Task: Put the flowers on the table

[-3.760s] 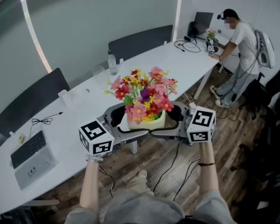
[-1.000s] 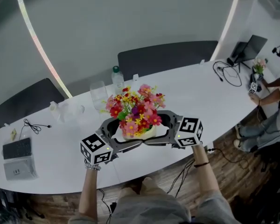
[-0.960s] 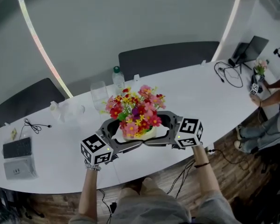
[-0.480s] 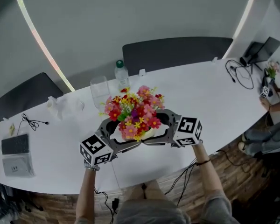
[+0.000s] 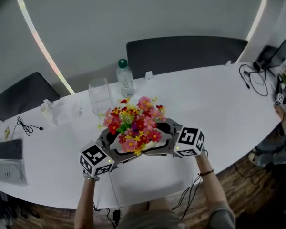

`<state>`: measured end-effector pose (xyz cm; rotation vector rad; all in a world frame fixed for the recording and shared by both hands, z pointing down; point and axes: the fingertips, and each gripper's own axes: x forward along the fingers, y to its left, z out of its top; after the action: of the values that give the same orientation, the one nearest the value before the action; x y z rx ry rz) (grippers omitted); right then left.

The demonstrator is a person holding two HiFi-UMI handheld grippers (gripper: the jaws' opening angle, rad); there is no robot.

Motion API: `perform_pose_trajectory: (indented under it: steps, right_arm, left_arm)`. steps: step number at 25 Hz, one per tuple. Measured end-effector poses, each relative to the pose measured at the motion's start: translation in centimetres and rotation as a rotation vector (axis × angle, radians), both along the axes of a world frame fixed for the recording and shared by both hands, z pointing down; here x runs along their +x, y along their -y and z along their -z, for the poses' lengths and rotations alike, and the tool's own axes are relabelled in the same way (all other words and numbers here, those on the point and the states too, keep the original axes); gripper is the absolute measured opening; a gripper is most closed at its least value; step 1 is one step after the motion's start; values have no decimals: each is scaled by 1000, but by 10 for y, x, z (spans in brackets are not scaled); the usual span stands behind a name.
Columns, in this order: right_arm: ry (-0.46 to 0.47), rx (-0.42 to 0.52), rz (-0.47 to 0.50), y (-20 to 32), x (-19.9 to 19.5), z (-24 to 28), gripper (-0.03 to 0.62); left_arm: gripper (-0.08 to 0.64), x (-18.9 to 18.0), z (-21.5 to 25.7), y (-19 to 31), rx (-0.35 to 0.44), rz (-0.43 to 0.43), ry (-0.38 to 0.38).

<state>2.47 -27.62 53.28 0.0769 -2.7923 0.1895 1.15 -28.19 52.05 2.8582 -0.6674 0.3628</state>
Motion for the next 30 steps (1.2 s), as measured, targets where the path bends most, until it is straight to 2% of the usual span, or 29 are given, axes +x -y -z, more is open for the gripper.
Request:
perform_pose_trajectory:
  steps: [15, 22, 30]
  right_arm:
    - [-137, 38, 44, 3, -8, -42, 439]
    - [-197, 41, 53, -4, -8, -58, 439]
    - [-222, 24, 50, -6, -7, -68, 439]
  left_arm:
    - [468, -7, -40, 2, 19, 38, 98]
    - [468, -8, -56, -5, 0, 50, 137]
    - [467, -8, -66, -7, -28, 52, 151]
